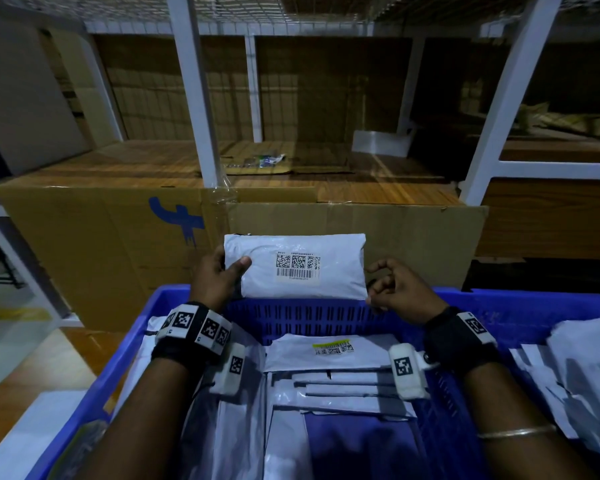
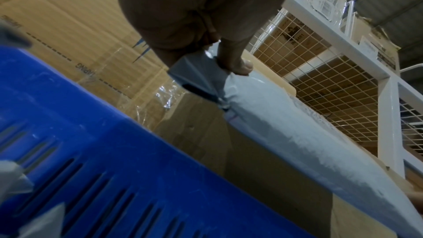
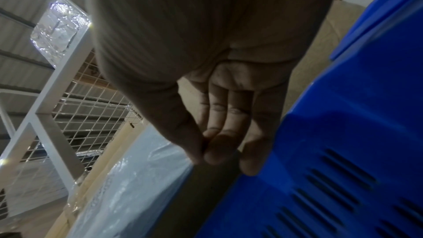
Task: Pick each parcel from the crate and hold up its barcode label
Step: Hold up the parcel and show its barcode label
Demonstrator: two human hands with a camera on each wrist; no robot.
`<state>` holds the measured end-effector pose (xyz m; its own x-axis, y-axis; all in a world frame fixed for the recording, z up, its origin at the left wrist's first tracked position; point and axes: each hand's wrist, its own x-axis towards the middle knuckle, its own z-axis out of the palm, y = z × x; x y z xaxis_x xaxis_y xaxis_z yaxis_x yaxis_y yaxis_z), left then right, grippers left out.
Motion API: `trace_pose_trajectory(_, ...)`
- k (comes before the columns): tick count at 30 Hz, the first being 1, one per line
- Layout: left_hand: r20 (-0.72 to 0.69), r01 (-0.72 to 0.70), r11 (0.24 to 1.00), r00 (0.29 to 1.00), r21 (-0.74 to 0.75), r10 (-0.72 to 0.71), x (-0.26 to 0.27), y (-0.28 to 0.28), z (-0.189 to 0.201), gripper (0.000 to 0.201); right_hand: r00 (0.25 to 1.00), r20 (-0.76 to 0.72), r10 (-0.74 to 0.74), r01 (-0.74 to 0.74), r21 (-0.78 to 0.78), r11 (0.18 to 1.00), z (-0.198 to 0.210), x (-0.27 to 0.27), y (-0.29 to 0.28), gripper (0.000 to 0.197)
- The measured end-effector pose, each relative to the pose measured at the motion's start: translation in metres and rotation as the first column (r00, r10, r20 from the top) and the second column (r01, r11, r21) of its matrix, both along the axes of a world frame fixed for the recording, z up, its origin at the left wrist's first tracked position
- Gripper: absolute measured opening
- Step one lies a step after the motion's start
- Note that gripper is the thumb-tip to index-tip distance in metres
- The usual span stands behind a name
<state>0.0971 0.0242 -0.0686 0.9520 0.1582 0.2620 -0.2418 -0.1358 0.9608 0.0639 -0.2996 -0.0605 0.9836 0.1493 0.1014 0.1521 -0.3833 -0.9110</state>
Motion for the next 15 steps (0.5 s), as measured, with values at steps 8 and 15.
trace_pose_trajectory(8,0.016,0.015,1.0,1.0,0.027,-0.016,0.0007,-0.0024,-0.001,0.029,0.999,0.004,0.034,-0.034,-0.004,0.999,0.0057,-0.0029,0.0013,0.039)
trace_pose_trajectory(15,0.022,0.054,0.999,0.998,-0.006,-0.054,-0.0021,-0.0054,0.0009,0.024,0.998,0.065,0.008,-0.008,-0.011,1.0,-0.0012,0.0011,0.0015,0.011)
